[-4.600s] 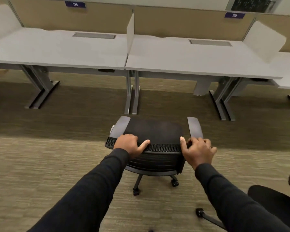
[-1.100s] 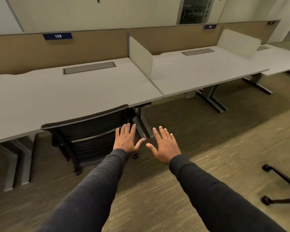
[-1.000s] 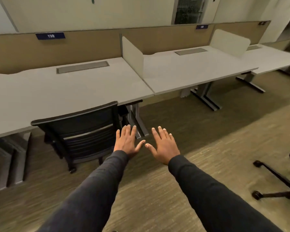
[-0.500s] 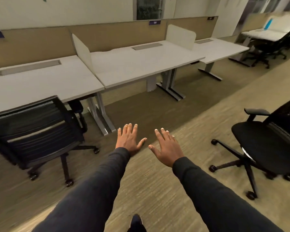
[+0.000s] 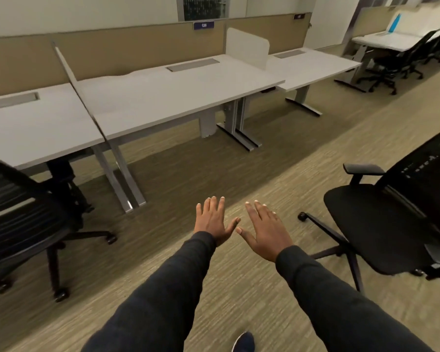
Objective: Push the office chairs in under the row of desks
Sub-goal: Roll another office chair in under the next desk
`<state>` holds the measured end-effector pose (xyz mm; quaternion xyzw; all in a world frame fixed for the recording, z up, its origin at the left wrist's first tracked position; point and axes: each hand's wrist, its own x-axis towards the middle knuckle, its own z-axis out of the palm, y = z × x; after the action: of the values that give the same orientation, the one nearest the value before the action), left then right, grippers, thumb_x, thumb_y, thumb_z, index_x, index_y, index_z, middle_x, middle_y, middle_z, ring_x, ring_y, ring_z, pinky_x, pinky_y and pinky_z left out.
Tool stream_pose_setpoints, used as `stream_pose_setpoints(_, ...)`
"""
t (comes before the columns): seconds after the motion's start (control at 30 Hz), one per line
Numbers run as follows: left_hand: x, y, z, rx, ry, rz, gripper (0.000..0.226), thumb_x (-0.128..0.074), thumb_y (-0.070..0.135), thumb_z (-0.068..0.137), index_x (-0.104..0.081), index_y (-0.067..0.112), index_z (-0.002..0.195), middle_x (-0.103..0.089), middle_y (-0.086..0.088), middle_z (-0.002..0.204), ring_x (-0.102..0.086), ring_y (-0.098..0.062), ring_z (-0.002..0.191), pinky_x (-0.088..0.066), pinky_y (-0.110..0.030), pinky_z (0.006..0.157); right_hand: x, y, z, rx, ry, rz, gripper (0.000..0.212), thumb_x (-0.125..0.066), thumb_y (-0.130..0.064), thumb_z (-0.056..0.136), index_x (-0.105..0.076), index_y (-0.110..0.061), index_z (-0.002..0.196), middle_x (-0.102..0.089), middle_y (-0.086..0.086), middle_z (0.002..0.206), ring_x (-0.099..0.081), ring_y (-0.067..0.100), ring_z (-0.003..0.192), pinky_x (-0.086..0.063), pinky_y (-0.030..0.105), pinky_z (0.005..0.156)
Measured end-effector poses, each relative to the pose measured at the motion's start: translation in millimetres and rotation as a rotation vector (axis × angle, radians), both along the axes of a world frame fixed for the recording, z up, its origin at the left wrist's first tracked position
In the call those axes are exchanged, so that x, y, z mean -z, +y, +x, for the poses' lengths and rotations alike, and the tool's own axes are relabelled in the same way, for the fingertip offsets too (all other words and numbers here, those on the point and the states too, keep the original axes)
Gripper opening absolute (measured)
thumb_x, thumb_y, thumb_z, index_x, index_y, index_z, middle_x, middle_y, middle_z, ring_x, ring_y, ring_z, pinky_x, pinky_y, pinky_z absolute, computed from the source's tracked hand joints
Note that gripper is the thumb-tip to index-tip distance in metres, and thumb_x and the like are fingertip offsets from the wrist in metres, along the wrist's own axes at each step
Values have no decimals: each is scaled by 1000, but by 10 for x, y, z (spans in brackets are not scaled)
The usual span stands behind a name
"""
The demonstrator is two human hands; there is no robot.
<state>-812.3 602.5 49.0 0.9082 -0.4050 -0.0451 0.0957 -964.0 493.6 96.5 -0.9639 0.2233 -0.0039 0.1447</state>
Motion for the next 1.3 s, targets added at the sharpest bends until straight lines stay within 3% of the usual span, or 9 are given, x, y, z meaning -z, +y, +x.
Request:
stream_pose_setpoints(0.43,44,-2336,-1087,85,44,72,90,-23,77,90,-17,17,157,-23,-11,161,-18,-31,148,-11,-53,121,-57,-2248,-1186,45,11,34,79,-33,-66,98,-8,-24,161,-11,9,168,-11,26,154,-18,43,124)
stream_pose_setpoints(0.93,28,-4764,-3671,19,85,67,86,-27,73,88,-23,18,154,-31,-12,155,-27,-33,141,-21,-53,115,-281,-4808,-3635,-63,-21,-23,77,-35,-67,97,-12,-28,160,-18,6,167,-19,25,152,-23,45,121)
stream_pose_setpoints(1.17,76,-5974,-4155,-6,152,45,88,-33,72,91,-11,20,159,-13,-13,165,-9,-32,151,-5,-53,120,-314,-5919,-4114,-73,-37,-56,75,-41,-60,99,-16,-26,160,-21,6,166,-21,24,151,-27,44,120)
stream_pose_setpoints(1.3,206,-6745,-4369,-48,201,-4,88,-32,73,91,-11,20,159,-11,-12,166,-5,-30,152,-1,-52,121,-305,-6658,-4295,-127,35,-100,70,-43,-59,98,-27,-25,158,-32,4,161,-30,20,147,-30,40,117)
